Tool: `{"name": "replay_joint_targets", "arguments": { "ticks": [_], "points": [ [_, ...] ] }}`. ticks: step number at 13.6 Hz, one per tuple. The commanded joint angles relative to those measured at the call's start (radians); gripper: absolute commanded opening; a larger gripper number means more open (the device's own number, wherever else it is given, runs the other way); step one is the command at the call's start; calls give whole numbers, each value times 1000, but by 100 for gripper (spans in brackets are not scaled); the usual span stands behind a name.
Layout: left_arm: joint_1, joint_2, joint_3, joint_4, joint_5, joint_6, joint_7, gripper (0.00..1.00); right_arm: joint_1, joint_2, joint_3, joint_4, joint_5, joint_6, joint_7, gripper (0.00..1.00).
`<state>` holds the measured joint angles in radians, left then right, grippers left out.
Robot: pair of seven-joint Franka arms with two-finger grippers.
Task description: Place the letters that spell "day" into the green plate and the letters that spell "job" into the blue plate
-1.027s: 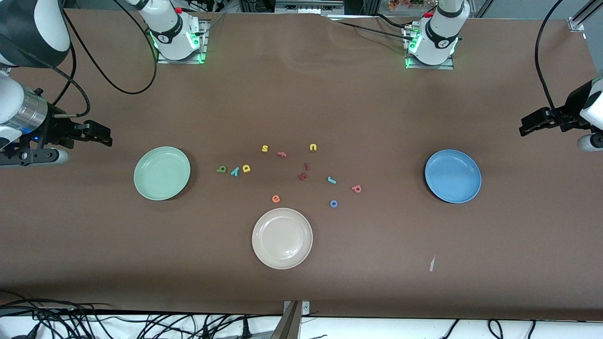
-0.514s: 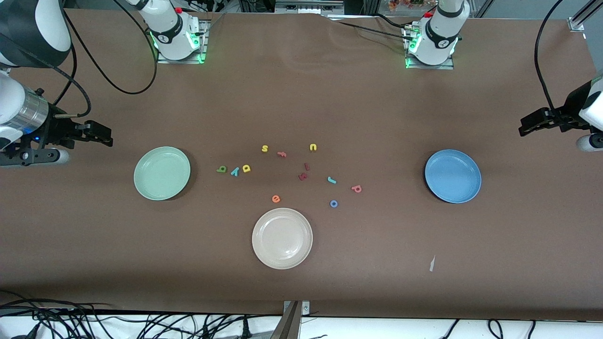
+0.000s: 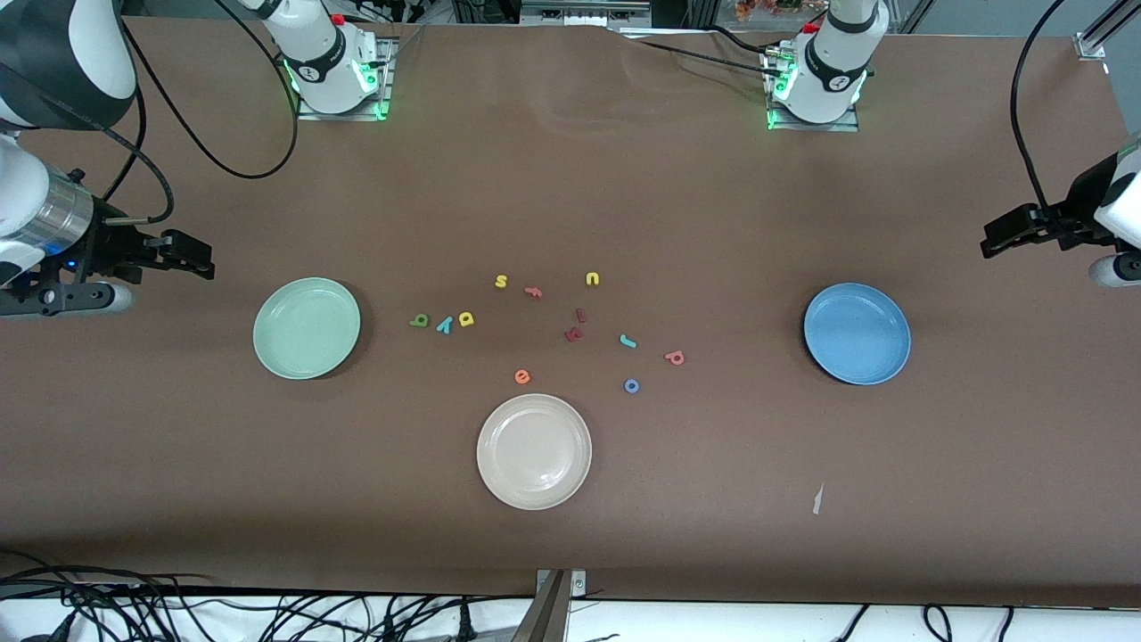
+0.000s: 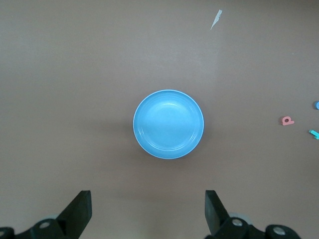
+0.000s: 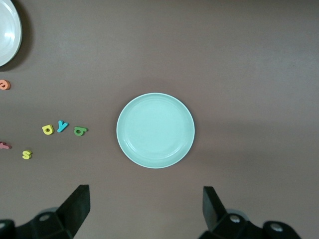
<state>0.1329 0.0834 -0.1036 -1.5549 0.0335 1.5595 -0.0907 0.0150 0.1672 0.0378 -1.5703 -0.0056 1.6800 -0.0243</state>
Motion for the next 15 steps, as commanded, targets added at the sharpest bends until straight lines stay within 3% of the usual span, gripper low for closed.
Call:
{"name": "replay_joint_targets", "arguments": {
  "ticks": [1, 15],
  "points": [
    [-3, -2, 1, 1, 11, 5, 19, 100, -1, 9, 5, 15, -1, 6, 7, 100],
    [-4, -1, 1, 1, 11, 5, 19, 100, -1, 8, 5, 6, -2, 17, 7, 100]
  ]
}}
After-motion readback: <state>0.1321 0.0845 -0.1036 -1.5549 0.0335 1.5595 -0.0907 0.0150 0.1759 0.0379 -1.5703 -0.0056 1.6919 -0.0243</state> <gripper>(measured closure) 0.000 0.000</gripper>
